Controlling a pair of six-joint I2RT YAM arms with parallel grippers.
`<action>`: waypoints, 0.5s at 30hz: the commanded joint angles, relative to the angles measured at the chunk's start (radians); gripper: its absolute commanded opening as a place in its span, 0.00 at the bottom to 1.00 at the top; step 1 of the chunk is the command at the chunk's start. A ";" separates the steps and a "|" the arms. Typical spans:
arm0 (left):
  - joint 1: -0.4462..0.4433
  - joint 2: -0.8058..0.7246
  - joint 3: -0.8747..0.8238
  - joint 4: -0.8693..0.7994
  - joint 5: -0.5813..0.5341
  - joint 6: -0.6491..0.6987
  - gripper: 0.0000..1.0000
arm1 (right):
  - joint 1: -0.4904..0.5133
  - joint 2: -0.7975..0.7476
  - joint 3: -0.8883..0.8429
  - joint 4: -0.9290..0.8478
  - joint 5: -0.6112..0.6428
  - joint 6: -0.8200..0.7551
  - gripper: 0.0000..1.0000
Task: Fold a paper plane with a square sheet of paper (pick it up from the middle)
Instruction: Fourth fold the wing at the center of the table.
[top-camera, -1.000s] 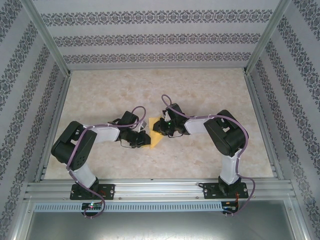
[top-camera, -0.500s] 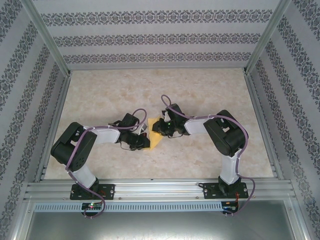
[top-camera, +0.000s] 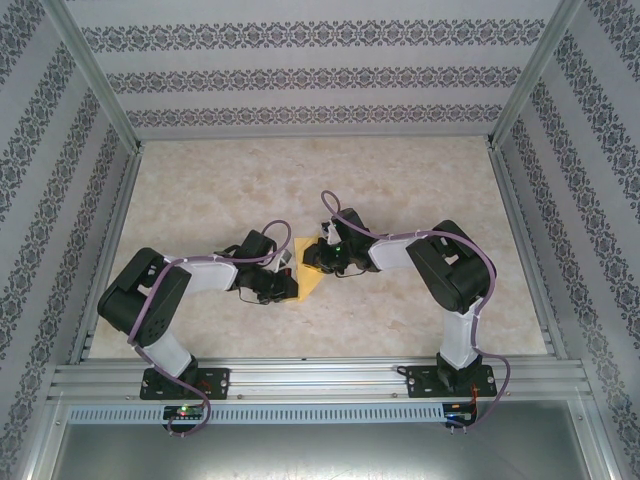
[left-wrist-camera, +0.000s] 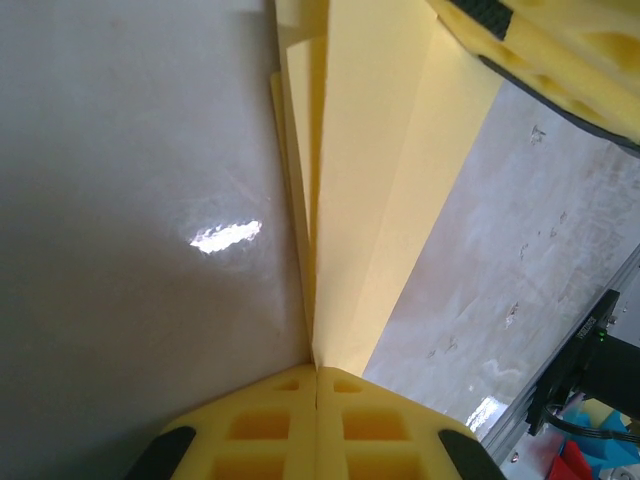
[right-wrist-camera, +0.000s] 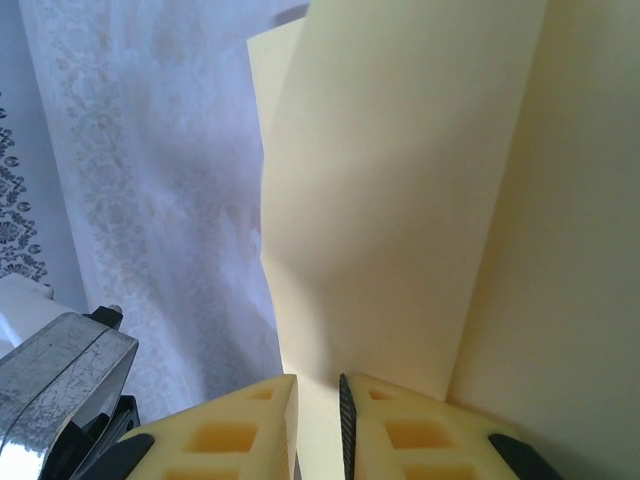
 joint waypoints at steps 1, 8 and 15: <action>-0.011 -0.007 -0.047 -0.083 -0.041 0.003 0.00 | 0.014 0.028 0.035 -0.032 -0.032 -0.036 0.20; -0.011 -0.018 -0.040 -0.074 -0.026 0.007 0.00 | 0.019 0.059 0.087 -0.147 -0.005 -0.088 0.20; -0.011 -0.060 -0.010 -0.079 0.030 0.007 0.06 | 0.027 0.057 0.078 -0.232 0.060 -0.115 0.15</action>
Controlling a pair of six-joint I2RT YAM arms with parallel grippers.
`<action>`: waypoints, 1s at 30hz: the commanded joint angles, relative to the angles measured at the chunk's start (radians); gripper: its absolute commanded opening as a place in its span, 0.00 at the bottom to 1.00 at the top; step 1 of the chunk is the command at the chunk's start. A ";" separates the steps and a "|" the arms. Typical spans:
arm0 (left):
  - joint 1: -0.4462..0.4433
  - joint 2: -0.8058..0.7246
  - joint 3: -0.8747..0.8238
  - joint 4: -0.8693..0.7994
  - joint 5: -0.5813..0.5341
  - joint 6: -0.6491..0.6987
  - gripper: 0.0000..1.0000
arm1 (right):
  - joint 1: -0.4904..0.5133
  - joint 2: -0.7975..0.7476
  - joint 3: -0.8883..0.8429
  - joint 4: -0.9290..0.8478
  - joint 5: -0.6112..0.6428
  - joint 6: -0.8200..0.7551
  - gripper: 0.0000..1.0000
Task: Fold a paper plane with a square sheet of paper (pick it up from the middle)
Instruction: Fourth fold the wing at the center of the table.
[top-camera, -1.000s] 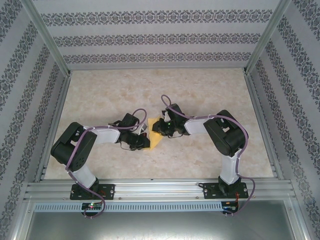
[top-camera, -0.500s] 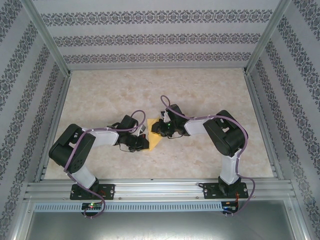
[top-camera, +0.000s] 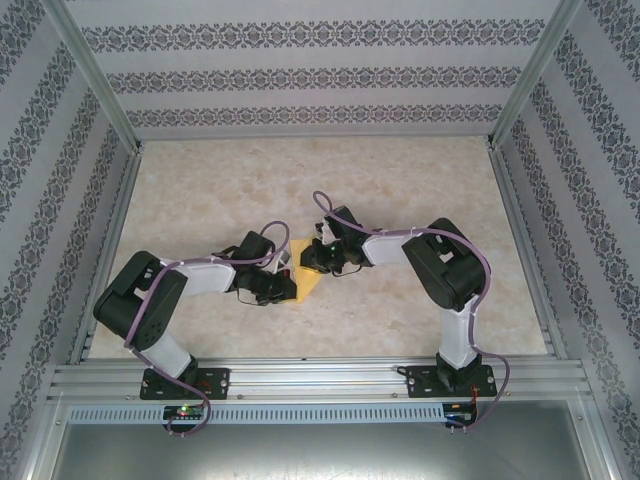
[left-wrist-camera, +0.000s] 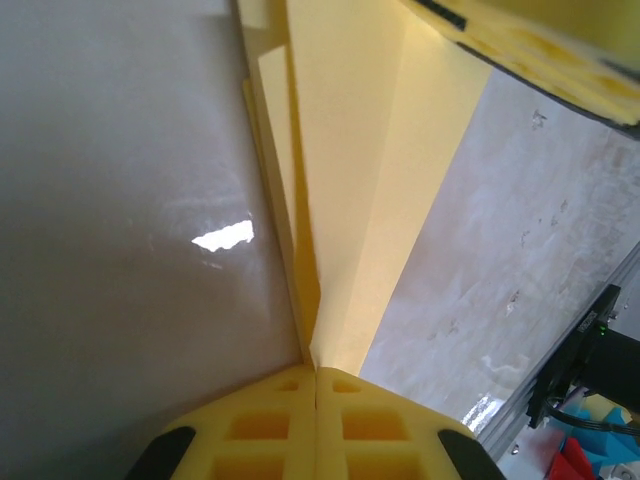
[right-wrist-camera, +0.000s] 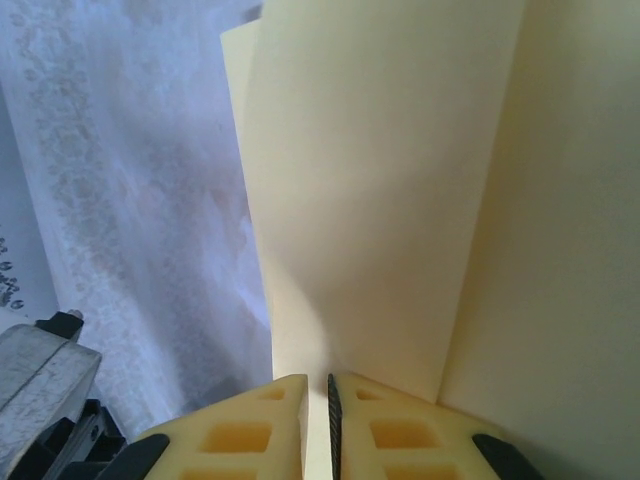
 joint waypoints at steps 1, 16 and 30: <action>-0.011 -0.022 0.004 -0.051 0.045 0.006 0.07 | 0.010 0.022 -0.009 -0.091 0.057 -0.036 0.15; -0.013 0.042 0.003 0.030 0.141 -0.007 0.02 | 0.021 0.040 0.008 -0.131 0.074 -0.045 0.14; -0.042 0.116 0.023 0.048 0.181 0.004 0.06 | 0.024 0.056 0.005 -0.154 0.090 -0.054 0.14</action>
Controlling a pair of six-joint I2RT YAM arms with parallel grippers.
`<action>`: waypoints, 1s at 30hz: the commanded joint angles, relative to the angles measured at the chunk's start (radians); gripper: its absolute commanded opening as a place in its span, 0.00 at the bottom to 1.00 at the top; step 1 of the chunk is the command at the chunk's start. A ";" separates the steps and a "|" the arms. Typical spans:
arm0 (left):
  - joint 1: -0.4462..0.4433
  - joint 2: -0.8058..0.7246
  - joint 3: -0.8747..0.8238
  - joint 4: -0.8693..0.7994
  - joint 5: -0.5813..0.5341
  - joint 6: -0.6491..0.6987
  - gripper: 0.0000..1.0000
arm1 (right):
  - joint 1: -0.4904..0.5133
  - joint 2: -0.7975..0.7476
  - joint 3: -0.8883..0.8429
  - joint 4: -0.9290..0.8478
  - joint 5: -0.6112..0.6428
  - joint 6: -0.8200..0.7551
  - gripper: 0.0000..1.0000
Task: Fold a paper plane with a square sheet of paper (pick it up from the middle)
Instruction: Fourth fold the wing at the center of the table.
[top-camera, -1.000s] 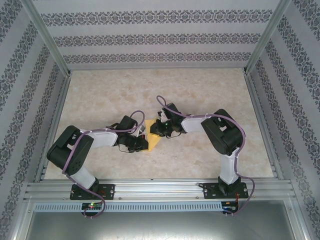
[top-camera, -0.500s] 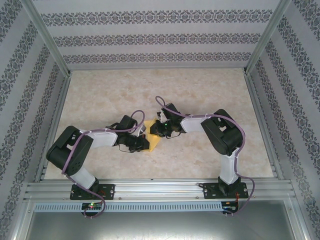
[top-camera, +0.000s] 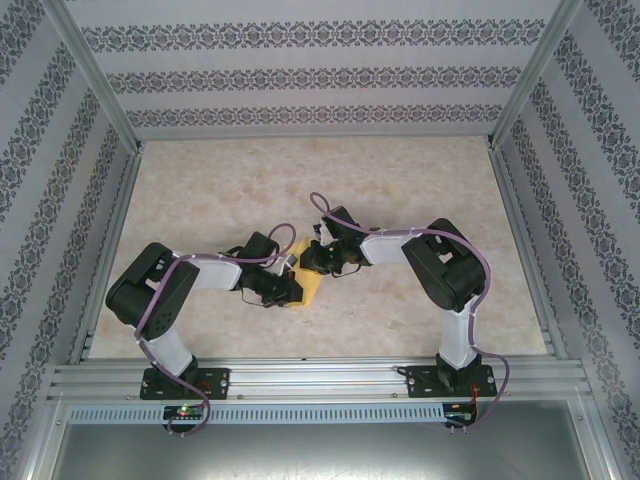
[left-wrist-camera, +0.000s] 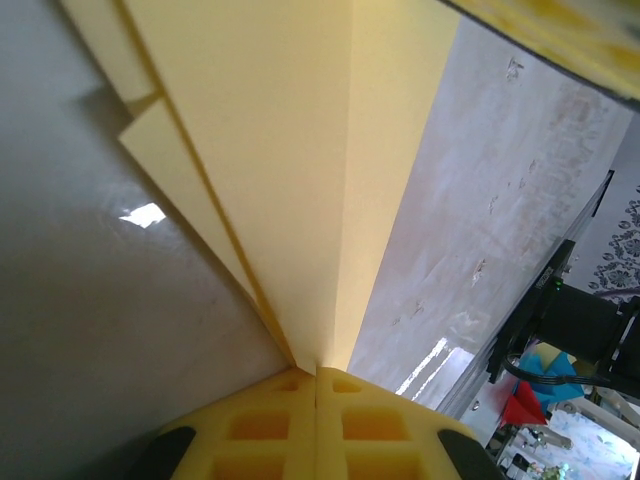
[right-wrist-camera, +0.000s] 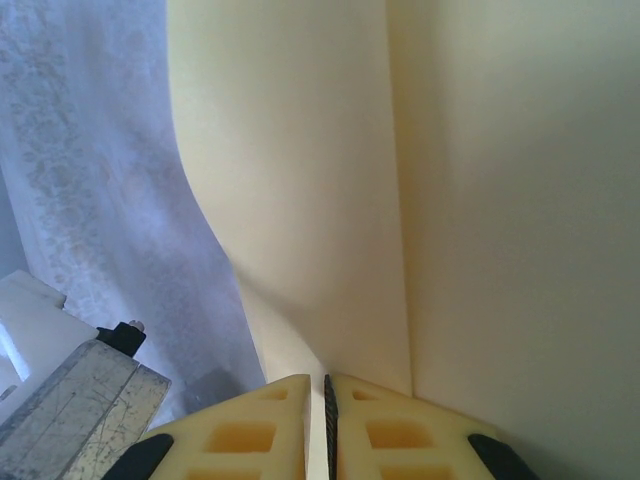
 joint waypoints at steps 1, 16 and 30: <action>-0.031 0.008 0.003 -0.022 0.025 0.013 0.09 | 0.012 0.055 -0.017 -0.098 0.076 -0.026 0.14; -0.020 -0.257 0.085 -0.201 -0.338 -0.003 0.14 | 0.009 0.048 -0.036 -0.088 0.080 -0.026 0.12; -0.021 -0.010 0.135 -0.039 -0.139 -0.058 0.09 | 0.005 0.051 -0.047 -0.057 0.067 -0.007 0.12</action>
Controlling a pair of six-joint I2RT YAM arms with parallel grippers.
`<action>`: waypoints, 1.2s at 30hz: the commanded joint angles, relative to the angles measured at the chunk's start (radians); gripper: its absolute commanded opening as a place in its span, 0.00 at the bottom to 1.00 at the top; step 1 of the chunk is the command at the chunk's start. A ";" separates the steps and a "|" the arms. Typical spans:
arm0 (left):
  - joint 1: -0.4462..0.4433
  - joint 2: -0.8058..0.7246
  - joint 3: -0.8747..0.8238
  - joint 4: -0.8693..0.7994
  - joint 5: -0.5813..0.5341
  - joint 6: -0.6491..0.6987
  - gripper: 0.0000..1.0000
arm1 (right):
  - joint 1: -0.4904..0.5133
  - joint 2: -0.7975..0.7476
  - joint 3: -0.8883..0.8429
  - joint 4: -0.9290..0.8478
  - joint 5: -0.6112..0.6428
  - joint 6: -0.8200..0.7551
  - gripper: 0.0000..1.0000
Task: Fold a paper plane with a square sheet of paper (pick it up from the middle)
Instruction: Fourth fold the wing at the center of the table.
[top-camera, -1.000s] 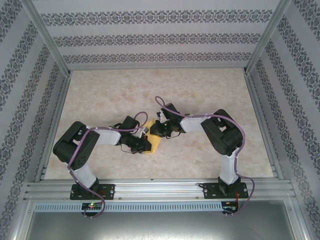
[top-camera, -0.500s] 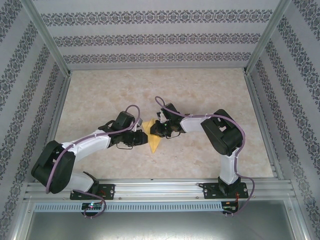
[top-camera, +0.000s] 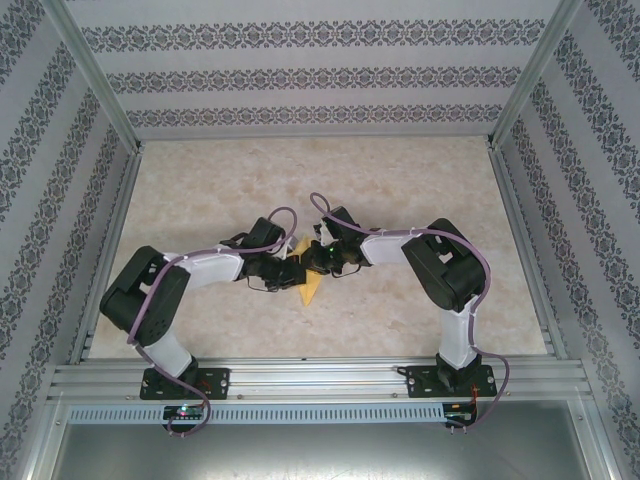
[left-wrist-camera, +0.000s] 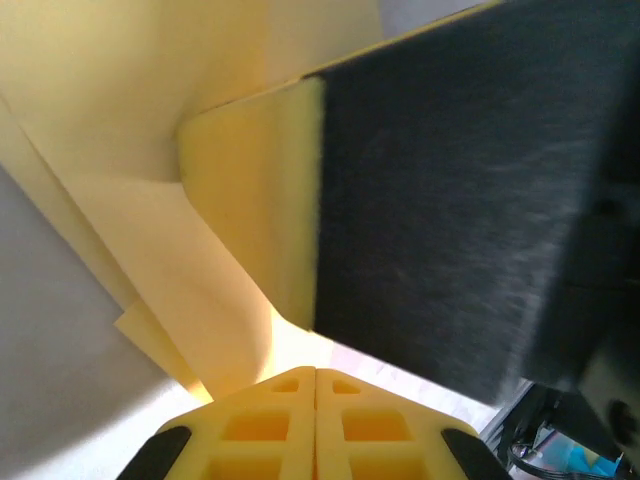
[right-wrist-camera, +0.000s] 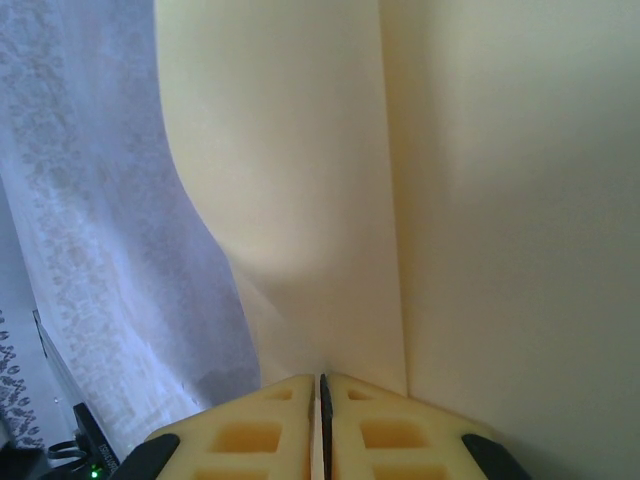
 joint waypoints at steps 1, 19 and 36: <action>-0.002 0.036 0.010 0.044 0.052 -0.009 0.10 | 0.005 0.048 -0.043 -0.062 0.062 -0.005 0.12; -0.004 0.111 -0.036 -0.193 -0.083 0.116 0.03 | -0.036 -0.029 -0.054 -0.016 0.073 0.024 0.13; -0.004 0.079 -0.027 -0.230 -0.072 0.189 0.02 | -0.032 -0.192 -0.133 0.078 0.087 0.053 0.12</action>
